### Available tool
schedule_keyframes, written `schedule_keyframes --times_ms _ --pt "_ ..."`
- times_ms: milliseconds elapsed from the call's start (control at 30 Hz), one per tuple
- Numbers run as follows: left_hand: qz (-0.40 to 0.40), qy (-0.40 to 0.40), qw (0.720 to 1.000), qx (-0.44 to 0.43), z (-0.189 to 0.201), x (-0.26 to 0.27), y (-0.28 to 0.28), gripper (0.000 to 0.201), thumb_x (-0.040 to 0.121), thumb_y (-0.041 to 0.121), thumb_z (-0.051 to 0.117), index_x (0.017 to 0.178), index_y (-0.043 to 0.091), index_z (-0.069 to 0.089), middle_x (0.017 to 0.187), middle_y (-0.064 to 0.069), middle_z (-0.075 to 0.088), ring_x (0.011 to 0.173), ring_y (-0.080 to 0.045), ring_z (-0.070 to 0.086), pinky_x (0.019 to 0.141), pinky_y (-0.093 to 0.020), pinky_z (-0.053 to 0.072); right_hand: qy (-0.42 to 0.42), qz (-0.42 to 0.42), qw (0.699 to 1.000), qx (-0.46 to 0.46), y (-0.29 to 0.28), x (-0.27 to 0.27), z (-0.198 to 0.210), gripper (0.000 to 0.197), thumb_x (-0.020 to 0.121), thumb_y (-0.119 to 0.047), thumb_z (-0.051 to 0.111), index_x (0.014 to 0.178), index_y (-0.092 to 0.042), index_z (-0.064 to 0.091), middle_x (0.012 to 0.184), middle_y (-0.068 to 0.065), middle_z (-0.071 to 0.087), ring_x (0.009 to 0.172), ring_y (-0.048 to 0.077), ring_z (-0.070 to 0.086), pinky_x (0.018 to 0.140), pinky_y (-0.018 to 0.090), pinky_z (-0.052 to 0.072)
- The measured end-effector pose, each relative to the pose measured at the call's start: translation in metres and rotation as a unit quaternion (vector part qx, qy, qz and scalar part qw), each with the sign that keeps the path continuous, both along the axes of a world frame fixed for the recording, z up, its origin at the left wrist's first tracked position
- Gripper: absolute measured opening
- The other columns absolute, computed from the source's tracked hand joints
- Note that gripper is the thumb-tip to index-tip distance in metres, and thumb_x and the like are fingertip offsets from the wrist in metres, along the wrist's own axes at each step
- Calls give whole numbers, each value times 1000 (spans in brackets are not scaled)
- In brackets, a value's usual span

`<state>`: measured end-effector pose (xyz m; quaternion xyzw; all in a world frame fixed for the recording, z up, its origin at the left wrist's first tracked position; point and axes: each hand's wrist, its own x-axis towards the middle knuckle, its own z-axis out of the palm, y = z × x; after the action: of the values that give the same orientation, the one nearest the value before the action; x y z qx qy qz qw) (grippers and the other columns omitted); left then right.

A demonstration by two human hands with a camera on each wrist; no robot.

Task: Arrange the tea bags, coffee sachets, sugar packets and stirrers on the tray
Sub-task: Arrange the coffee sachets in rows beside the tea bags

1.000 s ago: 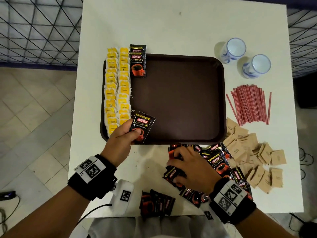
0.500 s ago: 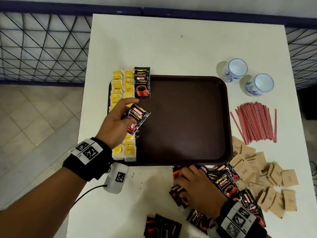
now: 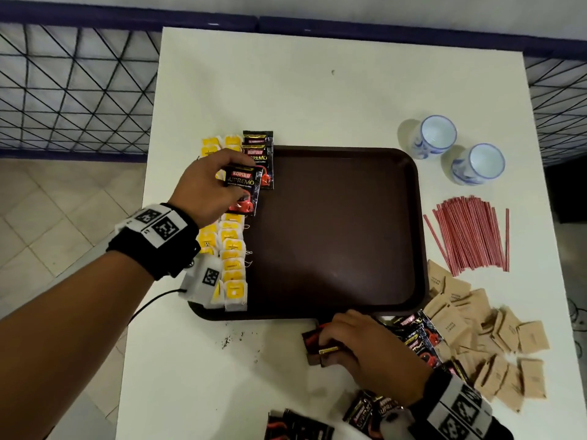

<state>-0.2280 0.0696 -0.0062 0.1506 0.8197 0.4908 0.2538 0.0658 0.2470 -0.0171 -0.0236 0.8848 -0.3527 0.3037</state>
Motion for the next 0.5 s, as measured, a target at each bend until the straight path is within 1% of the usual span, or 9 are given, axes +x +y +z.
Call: schedule_keyframes --times_ms 33,67,100,167,233,300,367,433,500 --pt "8 -8 1000 5 0 -3 2 49 76 -16 62 109 20 64 104 3 61 76 -17 72 61 -15 53 -9 -10 1000 -2 2 -3 1 21 93 -32 64 113 -30 60 100 -28 42 95 -5 37 84 9 32" --pt "14 -12 1000 5 -1 -6 3 49 76 -16 62 109 20 64 107 -1 62 75 -17 72 63 -17 55 -18 -15 1000 1 5 -7 2 22 93 -30 65 115 -27 61 101 -26 44 95 -3 40 82 7 32" --pt "15 -7 1000 1 -2 -9 3 48 76 -13 64 109 22 64 110 -4 62 77 -18 73 66 -21 57 -26 -19 999 6 7 -11 5 20 93 -28 65 113 -25 62 102 -22 47 94 -1 42 80 8 33" --pt "10 3 1000 -18 -4 -13 3 47 74 -7 69 108 26 65 111 -5 64 81 -23 72 77 -31 59 -44 -21 999 22 9 -15 9 14 95 -27 63 108 -24 60 102 -12 54 89 5 48 78 18 38" --pt "9 -1 1000 -23 -6 -11 2 46 73 -4 71 108 26 65 109 -4 65 87 -25 71 82 -36 59 -67 -19 997 35 11 -14 11 10 96 -28 61 104 -26 55 98 -5 60 84 10 55 75 26 44" --pt "14 -1 1000 -25 -7 -8 2 45 73 -5 69 106 26 66 106 -2 66 96 -22 69 86 -36 57 -96 -26 995 27 12 -12 14 11 97 -26 58 98 -28 48 86 -7 60 72 7 57 64 25 45" --pt "23 -10 1000 -14 -6 -7 3 45 73 -7 66 104 26 67 104 -2 67 99 -23 68 87 -40 57 -117 -39 992 18 15 -12 16 14 99 -25 56 96 -28 43 78 -7 58 64 7 56 57 25 43" --pt "39 -43 998 6 -5 -6 5 46 74 -10 60 99 27 68 103 -7 68 95 -29 69 83 -47 58 -130 -66 989 3 18 -14 20 15 100 -24 54 94 -28 40 79 -5 58 65 9 59 55 27 45" --pt "56 -74 995 29 -4 -5 6 45 74 -11 54 93 27 70 104 -15 68 90 -36 70 80 -53 58 -153 -136 977 -50 20 -17 26 16 101 -21 55 93 -27 42 85 1 64 69 12 69 55 29 54"
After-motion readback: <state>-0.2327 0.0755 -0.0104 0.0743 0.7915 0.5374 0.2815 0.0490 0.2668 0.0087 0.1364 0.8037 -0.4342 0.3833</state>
